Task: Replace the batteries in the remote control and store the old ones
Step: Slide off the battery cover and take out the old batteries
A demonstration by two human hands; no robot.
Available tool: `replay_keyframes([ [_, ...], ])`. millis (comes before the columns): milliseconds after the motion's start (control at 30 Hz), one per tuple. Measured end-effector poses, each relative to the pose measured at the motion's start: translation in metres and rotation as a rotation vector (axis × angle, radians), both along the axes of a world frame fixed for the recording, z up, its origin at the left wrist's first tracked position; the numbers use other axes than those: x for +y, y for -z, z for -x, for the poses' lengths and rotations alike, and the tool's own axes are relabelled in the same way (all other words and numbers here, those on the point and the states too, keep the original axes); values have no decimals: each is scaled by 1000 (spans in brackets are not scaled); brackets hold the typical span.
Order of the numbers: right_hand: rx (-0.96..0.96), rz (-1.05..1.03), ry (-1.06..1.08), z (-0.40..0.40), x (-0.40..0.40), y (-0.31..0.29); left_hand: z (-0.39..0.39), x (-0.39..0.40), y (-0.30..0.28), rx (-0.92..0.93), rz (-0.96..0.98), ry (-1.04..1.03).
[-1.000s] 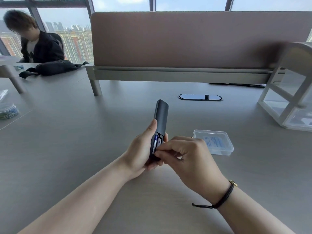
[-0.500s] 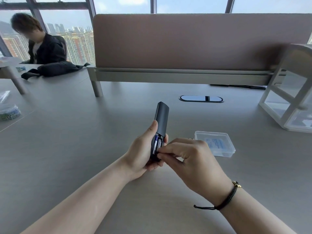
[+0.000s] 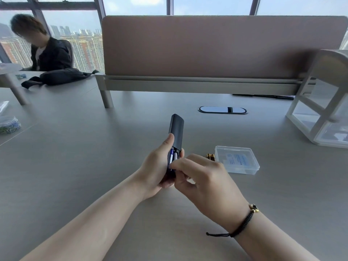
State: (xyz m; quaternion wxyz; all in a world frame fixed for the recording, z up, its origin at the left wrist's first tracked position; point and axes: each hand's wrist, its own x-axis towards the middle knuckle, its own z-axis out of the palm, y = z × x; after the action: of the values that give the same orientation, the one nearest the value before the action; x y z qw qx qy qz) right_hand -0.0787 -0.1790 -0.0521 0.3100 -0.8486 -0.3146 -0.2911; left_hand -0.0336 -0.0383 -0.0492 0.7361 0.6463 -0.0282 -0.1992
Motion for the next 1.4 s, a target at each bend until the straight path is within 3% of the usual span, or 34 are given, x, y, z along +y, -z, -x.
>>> replay_keyframes([
  [167,57,-87,-47,-2,-1,1,-2,0,4,-1,79,-10],
  [333,257,-233,-10,-2,0,3,-2,-3,8,-115,20,-97],
  [567,363,-251,198,-6,0,7,-2,-1,6,-238,-41,-184],
  [833,434,-16,414,-7,-3,13,-10,3,10,-281,0,-381],
  [1200,471,-52,409,-8,-5,8,-4,3,8,-315,90,-329],
  [1400,331,-311,428,-9,-7,3,0,5,7,-249,180,-164],
])
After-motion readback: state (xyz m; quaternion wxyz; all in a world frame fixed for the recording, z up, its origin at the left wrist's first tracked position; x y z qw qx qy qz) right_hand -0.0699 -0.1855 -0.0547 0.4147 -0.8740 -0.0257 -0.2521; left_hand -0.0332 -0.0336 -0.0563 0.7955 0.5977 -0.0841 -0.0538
